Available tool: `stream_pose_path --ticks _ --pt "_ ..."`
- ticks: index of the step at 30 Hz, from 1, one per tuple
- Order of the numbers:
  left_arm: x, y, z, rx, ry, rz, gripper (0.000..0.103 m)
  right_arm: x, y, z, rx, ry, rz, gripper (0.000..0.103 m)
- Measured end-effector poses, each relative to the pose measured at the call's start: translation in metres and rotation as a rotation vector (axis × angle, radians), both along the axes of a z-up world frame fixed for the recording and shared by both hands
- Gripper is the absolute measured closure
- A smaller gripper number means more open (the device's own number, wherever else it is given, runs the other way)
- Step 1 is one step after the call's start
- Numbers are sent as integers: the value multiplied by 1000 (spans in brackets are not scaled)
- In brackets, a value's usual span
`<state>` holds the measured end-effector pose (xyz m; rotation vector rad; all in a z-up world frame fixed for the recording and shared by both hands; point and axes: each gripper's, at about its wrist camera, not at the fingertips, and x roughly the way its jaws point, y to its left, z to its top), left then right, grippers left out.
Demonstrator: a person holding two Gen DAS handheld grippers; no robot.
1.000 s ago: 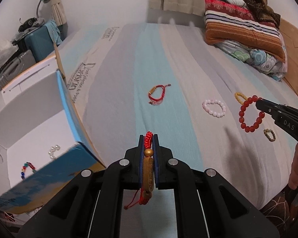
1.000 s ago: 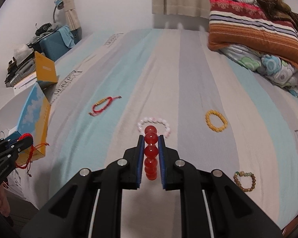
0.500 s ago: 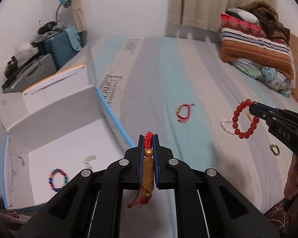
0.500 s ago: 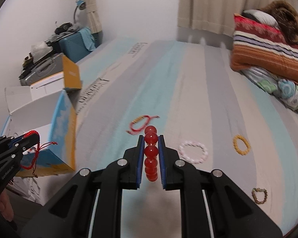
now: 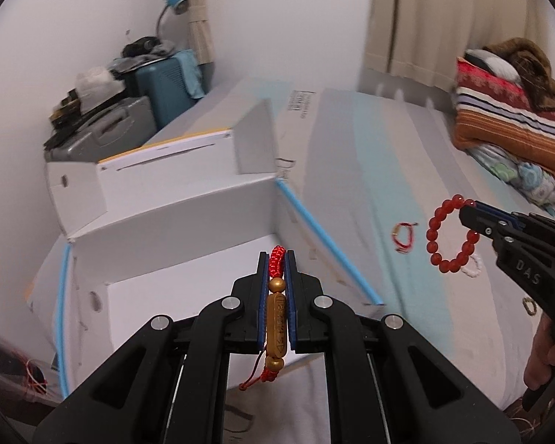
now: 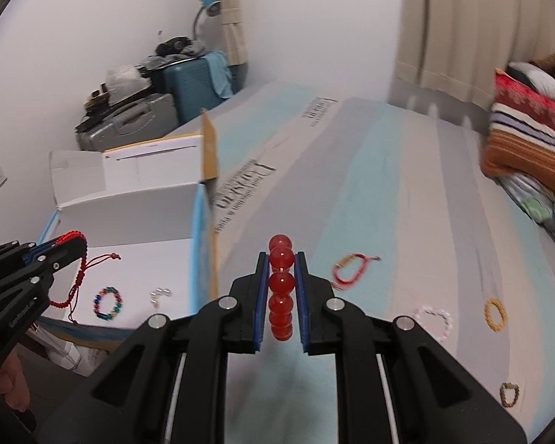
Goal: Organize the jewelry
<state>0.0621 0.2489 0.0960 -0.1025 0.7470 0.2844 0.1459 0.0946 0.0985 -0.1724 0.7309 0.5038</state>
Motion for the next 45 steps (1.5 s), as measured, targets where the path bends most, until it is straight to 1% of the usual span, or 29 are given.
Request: stream_pose_path --ticks 6,8,14,16,22,29,41,42,43,44,45 --pt "-15 48 -10 -32 19 72 95 -6 47 3 4 -3 70 90" --pt "-21 62 -15 -29 27 99 95 -9 61 1 2 1 92 90" --pt "-38 97 -27 -66 44 155 95 -15 98 -12 -11 24 144 90" --pt "-43 104 -31 -66 50 170 95 -16 106 -18 -18 35 155 90" --pt "-50 121 -50 -89 91 214 95 -16 126 -38 -46 83 177 90" --pt "-51 136 -69 -128 144 252 95 -16 137 -56 -73 139 184 90" --pt "-49 138 -84 -141 184 267 95 -17 145 -75 -115 185 189 90" --pt "-50 138 -84 -144 181 271 92 -17 145 -75 -121 181 186 89" --pt "-50 139 -84 -139 185 283 80 -19 146 -75 -127 169 184 88" --pt "-49 139 -83 -130 185 294 71 -21 147 -74 -135 157 186 73" --pt "-51 138 -81 -128 168 297 51 -24 148 -72 -141 138 186 48"
